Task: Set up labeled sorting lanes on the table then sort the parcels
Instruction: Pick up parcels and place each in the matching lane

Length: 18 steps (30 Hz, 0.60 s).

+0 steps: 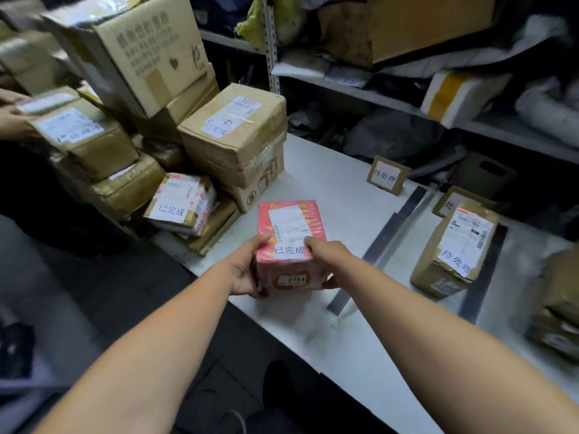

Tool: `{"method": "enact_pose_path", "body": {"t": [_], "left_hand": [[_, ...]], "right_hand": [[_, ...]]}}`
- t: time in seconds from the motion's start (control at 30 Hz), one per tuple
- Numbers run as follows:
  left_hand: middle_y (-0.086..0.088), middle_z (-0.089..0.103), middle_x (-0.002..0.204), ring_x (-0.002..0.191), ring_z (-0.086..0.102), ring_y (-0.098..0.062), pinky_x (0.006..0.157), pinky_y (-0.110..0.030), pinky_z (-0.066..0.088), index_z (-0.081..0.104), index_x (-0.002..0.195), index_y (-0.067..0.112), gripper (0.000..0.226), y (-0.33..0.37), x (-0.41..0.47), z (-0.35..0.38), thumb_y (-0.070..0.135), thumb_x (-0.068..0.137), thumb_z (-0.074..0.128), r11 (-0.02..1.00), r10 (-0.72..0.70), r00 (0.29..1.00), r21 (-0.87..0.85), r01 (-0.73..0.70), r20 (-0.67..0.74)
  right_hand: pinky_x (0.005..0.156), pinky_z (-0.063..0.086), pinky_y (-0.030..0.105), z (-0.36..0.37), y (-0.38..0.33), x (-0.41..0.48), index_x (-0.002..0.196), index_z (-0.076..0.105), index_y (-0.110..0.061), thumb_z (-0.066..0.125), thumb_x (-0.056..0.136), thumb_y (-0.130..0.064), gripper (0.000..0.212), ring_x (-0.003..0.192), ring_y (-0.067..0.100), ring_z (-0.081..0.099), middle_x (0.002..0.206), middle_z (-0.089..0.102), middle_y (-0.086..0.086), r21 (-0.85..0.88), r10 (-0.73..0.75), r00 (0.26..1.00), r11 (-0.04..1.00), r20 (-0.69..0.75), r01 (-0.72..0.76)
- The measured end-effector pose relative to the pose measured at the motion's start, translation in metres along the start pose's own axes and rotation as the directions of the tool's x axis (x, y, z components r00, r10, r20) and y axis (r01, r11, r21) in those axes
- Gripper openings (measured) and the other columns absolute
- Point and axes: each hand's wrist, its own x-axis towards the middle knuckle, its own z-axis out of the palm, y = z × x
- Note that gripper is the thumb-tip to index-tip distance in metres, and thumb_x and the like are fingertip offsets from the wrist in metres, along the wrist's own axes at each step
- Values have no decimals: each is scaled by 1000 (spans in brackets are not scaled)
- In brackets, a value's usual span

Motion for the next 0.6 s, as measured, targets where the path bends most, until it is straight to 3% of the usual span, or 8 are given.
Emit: {"method": "enact_pose_path", "body": {"t": [0.1,0.2,0.37,0.43,0.5,0.6], "left_hand": [[-13,74,91,95,61,-33,94,-49,36,68,106,19,52,-1,-15,3,60,76,61,998,57,996,24,-55,-74],[-9,75,85,89,62,-27,84,-39,41,69,106,19,54,5,-29,2,63,75,58,993,113,989,-12,-115,-92],[-2,75,79,68,67,-20,59,-23,45,69,112,19,43,44,-47,12,49,87,52,958,274,961,-80,-276,-35],[-2,75,74,71,63,-21,62,-25,40,68,105,20,39,64,-54,21,49,87,50,943,329,944,-62,-327,13],[-6,75,83,81,61,-25,67,-29,39,69,107,20,44,82,-59,28,52,83,51,934,358,931,-33,-356,67],[-11,74,94,90,60,-31,74,-36,43,70,109,20,46,104,-64,43,53,82,52,921,381,912,24,-388,153]], "right_hand": [[54,56,31,-3,-5,-13,114,61,-13,53,97,-46,38,76,28,68,96,69,12,-47,-3,998,999,64,6],[58,52,28,-1,-18,-29,109,63,-14,54,97,-51,40,70,23,64,88,67,10,-76,-43,997,996,59,47],[79,52,36,-14,-47,-41,107,67,-19,58,89,-60,46,82,25,67,104,73,8,13,-206,973,978,-100,208],[96,48,44,-27,-59,-48,110,67,-24,56,88,-65,47,96,24,66,111,73,5,93,-251,963,961,-100,261],[105,40,50,-46,-69,-59,112,67,-29,57,85,-70,50,111,24,63,121,71,3,133,-287,957,948,-26,288],[110,35,54,-80,-75,-75,137,60,-31,72,57,-78,93,128,29,55,146,56,9,184,-296,955,940,19,288]]}}
